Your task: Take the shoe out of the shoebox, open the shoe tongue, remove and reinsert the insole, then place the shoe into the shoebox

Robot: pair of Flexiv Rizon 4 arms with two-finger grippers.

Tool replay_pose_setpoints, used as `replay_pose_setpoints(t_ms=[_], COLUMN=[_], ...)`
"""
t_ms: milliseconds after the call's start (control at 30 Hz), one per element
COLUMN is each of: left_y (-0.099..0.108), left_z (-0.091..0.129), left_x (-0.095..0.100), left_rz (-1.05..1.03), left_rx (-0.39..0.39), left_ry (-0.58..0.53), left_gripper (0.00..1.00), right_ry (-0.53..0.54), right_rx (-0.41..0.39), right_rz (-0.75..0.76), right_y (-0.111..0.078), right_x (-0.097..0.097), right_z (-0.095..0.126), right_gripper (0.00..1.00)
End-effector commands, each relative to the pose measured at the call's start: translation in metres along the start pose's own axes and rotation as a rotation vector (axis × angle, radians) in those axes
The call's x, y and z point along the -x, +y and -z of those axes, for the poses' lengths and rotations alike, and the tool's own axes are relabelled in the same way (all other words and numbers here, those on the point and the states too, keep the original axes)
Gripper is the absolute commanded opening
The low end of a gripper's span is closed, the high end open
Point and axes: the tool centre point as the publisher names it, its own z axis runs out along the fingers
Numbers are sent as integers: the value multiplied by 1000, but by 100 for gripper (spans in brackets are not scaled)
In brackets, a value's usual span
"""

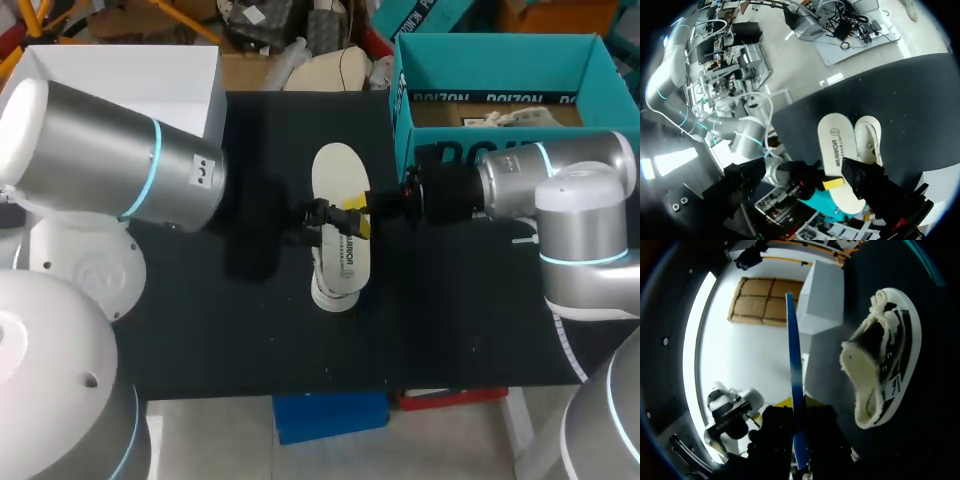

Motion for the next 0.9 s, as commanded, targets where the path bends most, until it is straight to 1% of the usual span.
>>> replay_pose_setpoints(t_ms=[33, 400, 467, 533, 600, 633, 667, 700, 733, 767, 800, 833, 900], left_y=[-1, -1, -1, -1, 0, 0, 1, 2, 2, 2, 1, 1, 0], left_z=[8, 8, 8, 5, 2, 1, 1, -2, -3, -2, -2, -3, -5], left_x=[4, 4, 4, 3, 3, 3, 2, 1, 1, 1, 1, -1, -3], left_rz=[6, 6, 6, 45, 56, 64, 69, 92, 103, 99, 116, 129, 143], left_rx=[-12, -13, -13, -80, -122, -139, -162, -194, -189, -185, -197, -225, -230], left_ry=[1058, 1230, 1233, 1249, 1281, 1263, 1280, 1326, 1300, 1302, 1325, 1322, 1327], left_gripper=[100, 100, 100, 100, 100, 100, 100, 100, 100, 100, 100, 100, 100], right_ry=[-1, -1, -1, -1, -1, -1, -1, -1, -1, -1, -1, -1, -1], right_rx=[2, 2, 2, 2, 2, 2, 2, 2, 2, 2, 2, 2, 2], right_rz=[0, 0, 0, 0, 0, 0, 0, 0, 0, 0, 0, 0, 0], right_y=[0, 0, 0, 0, 0, 0, 0, 0, 0, 0, 0, 0, 0], right_x=[0, 0, 0, 0, 0, 0, 0, 0, 0, 0, 0, 0, 0], right_z=[-1, -1, -1, -1, -1, -1, -1, -1, -1, -1, -1, -1, -1], right_gripper=[0, 0, 0, 0, 0, 0, 0, 0, 0, 0, 0, 0, 0])
